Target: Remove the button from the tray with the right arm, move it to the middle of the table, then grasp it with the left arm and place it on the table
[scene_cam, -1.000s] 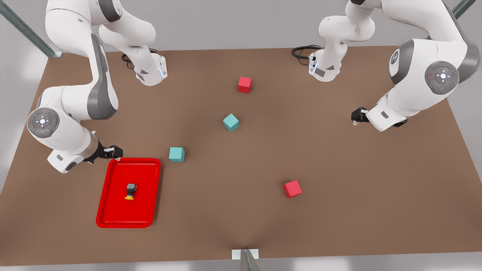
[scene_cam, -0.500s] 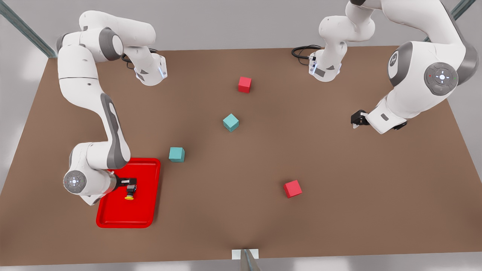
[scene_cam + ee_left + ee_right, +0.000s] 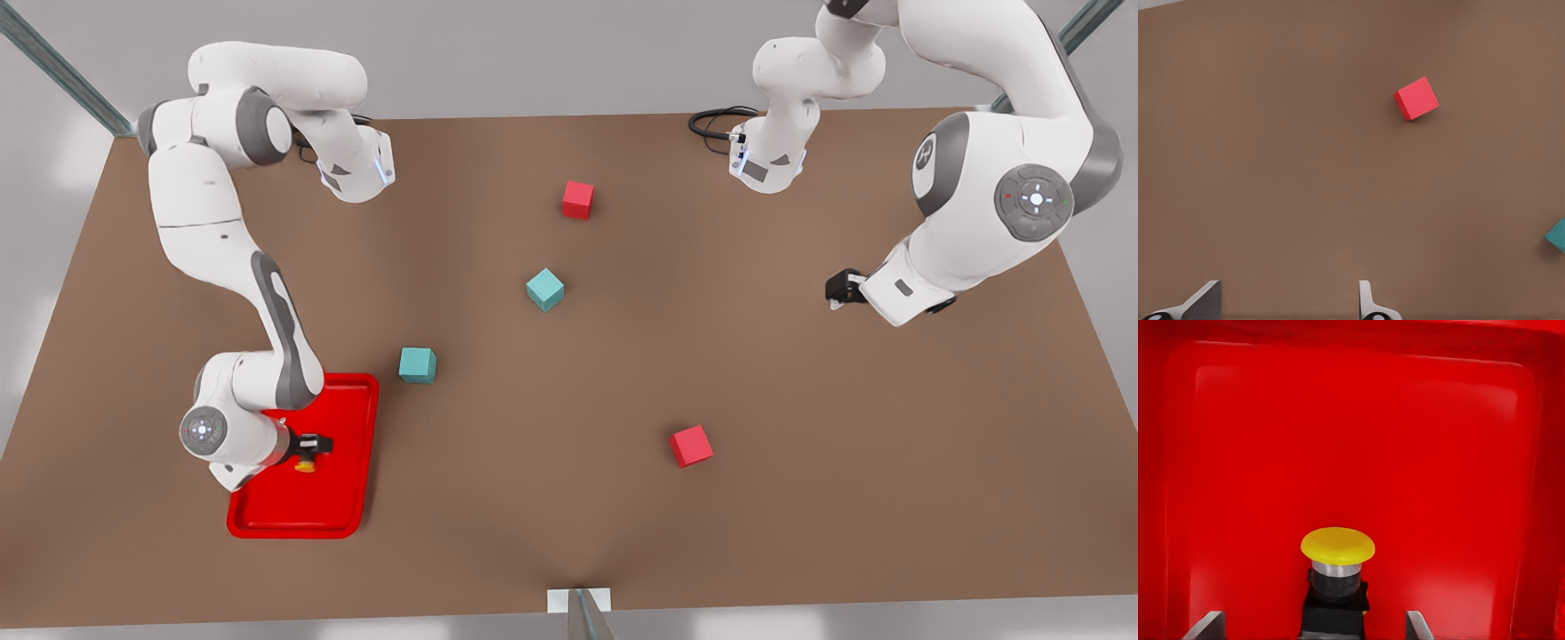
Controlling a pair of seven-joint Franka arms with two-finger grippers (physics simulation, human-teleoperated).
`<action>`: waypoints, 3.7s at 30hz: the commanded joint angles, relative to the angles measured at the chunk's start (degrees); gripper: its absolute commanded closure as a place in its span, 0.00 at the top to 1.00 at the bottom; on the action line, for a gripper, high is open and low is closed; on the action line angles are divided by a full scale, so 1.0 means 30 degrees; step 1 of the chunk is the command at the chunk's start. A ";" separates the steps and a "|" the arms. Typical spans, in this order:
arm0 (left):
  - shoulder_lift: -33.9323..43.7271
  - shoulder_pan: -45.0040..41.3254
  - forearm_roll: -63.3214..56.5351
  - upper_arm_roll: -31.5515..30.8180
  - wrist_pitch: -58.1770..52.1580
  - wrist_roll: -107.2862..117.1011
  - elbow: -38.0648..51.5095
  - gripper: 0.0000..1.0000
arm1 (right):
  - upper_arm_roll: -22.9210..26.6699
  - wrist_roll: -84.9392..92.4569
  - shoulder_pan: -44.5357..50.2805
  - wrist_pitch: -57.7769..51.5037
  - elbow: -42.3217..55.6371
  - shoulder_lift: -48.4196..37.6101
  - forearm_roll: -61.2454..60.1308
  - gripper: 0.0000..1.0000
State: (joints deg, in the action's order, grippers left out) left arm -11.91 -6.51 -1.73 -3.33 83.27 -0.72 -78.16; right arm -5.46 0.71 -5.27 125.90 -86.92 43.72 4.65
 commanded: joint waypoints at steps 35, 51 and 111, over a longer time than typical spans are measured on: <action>-0.0279 0.0059 -0.0011 -0.0004 0.0279 0.0093 0.0009 1.00 | 0.0003 -0.0090 -0.0117 0.5464 -0.2288 0.0045 0.0324 0.77; -0.0308 0.0059 -0.0011 -0.0004 0.0278 0.0093 0.0009 1.00 | -0.1051 0.0379 0.0000 0.1949 -0.1233 -0.1126 0.0265 0.43; -0.1947 -0.1374 0.0400 -0.0677 0.1450 0.0502 0.0009 1.00 | 0.3430 -1.1462 1.3800 -0.7392 1.0720 0.0604 -0.2929 1.00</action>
State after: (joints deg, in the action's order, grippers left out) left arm -17.18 -8.96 -1.03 -4.85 85.76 -0.23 -78.15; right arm 4.94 -54.72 37.81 117.91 -54.80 47.31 -6.55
